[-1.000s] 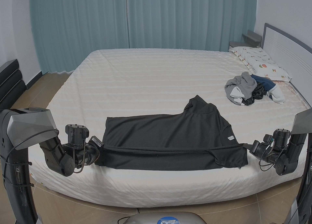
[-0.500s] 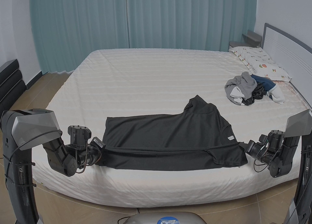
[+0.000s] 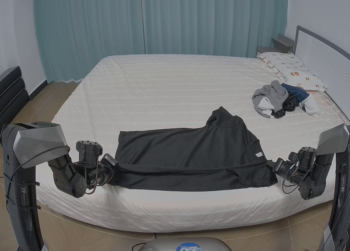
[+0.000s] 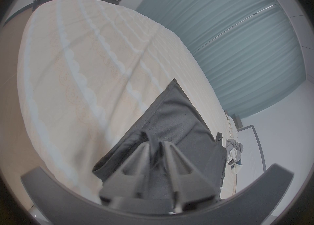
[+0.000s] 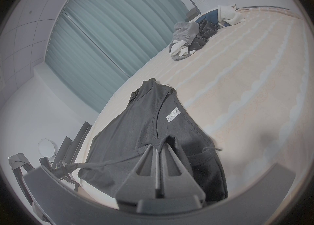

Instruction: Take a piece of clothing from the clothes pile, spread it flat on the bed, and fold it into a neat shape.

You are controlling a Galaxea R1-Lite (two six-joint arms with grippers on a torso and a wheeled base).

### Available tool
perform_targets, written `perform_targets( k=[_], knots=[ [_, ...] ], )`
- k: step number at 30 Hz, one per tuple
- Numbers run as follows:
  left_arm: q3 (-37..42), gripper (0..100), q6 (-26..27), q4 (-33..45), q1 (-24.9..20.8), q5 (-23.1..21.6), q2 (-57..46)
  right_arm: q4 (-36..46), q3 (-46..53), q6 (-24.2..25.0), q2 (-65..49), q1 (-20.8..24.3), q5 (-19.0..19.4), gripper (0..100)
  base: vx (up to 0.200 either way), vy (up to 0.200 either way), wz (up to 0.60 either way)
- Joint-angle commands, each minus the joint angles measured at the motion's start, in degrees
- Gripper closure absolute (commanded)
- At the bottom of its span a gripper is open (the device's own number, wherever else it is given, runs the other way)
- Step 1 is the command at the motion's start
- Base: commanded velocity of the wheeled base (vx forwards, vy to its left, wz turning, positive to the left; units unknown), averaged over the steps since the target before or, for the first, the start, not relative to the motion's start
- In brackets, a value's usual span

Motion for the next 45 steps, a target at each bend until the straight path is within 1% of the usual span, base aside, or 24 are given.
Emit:
perform_targets(
  k=[1,2,3,9,13,14,16,17,21,22,26,28,30,31,32,34,35,39,41,42,43,45],
  knots=[
    [0.0,0,0.0,0.0,0.0,0.0,0.1,-0.2,-0.1,0.0,0.4,0.2,0.1,100,0.0,0.0,0.0],
    [0.0,0,0.0,0.0,0.0,0.0,0.0,-0.3,0.0,0.0,0.9,0.3,0.1,100,0.0,0.0,0.0],
    [0.0,0,0.0,0.0,0.0,0.0,0.1,-0.3,-0.1,0.0,1.2,0.4,0.0,0,0.0,0.0,0.0],
    [0.1,0,-0.1,-0.1,0.0,0.0,0.1,-1.8,0.1,0.6,0.9,0.3,0.0,0,0.0,0.0,0.0],
    [0.2,0,-0.1,-0.1,0.1,0.0,-0.1,-2.2,0.3,2.4,-0.2,-0.2,-0.2,0,0.0,0.0,0.0],
    [0.4,0,-0.5,-0.1,0.2,0.0,-0.4,-2.1,0.5,4.0,-1.7,-0.5,-0.8,0,0.0,0.0,0.0],
    [0.5,0,-1.3,-0.1,0.2,0.0,-0.5,-2.1,0.7,4.7,-2.6,-0.9,-1.0,0,0.0,0.0,0.0],
    [0.9,0,-2.2,-0.1,0.3,0.0,-0.7,-2.1,1.1,4.9,-4.1,-1.6,-1.0,0,0.0,0.0,0.0],
    [2.3,0,-1.8,-0.3,0.4,0.2,-2.8,-1.5,1.8,4.9,-7.1,-3.6,-1.0,0,0.0,0.0,0.0],
    [3.3,0,-2.2,-0.3,0.8,0.0,-4.8,-1.3,1.7,5.2,-8.2,-4.4,-1.0,0,0.0,0.0,0.0],
    [3.9,0,-3.5,-0.1,3.4,-0.7,-7.3,-1.2,1.8,5.8,-9.0,-4.5,-1.2,0,0.0,0.0,0.0],
    [3.8,0,-5.1,0.0,4.6,-1.2,-7.5,-0.5,2.1,5.8,-10.3,-4.3,-2.5,0,0.0,0.0,0.0],
    [3.6,0,-5.4,0.4,5.4,-2.4,-7.9,0.9,3.6,5.8,-12.3,-4.1,-4.9,0,0.0,0.0,0.0],
    [3.6,0,-5.4,0.5,5.5,-2.7,-7.9,1.1,4.0,5.8,-12.6,-4.1,-5.3,0,0.2,0.0,0.0],
    [3.9,0,-5.4,0.7,5.9,-4.8,-8.9,1.2,6.6,6.1,-14.5,-4.0,-6.3,0,0.2,0.0,0.0],
    [3.9,0,-5.1,1.6,5.8,-7.3,-10.2,0.5,10.5,8.0,-16.0,-4.0,-6.4,0,0.2,0.0,0.0],
    [3.4,0,-5.1,2.3,5.6,-7.7,-10.8,0.2,12.0,9.2,-16.3,-3.9,-6.4,0,0.2,0.0,0.0],
    [1.5,0,-5.1,5.4,3.9,-8.4,-12.2,-0.4,15.1,17.0,-16.2,-3.9,-6.0,0,0.2,0.0,0.0],
    [1.0,0,-5.2,6.1,2.0,-8.4,-11.7,-0.4,15.2,20.4,-15.0,-3.9,-4.4,0,0.2,0.0,0.0],
    [1.0,0,-5.3,6.2,1.6,-8.5,-11.5,-0.4,15.3,20.7,-14.5,-3.9,-3.2,0,0.2,0.0,0.0],
    [1.0,0,-5.3,6.2,1.6,-8.5,-11.5,-0.4,15.3,20.7,-14.5,-3.9,-3.2,0,0.0,0.0,0.0],
    [1.5,0,-4.9,6.3,-0.4,-8.3,-10.1,-0.4,15.6,21.1,-13.9,-3.9,-1.4,0,0.0,0.0,0.0]
  ],
)
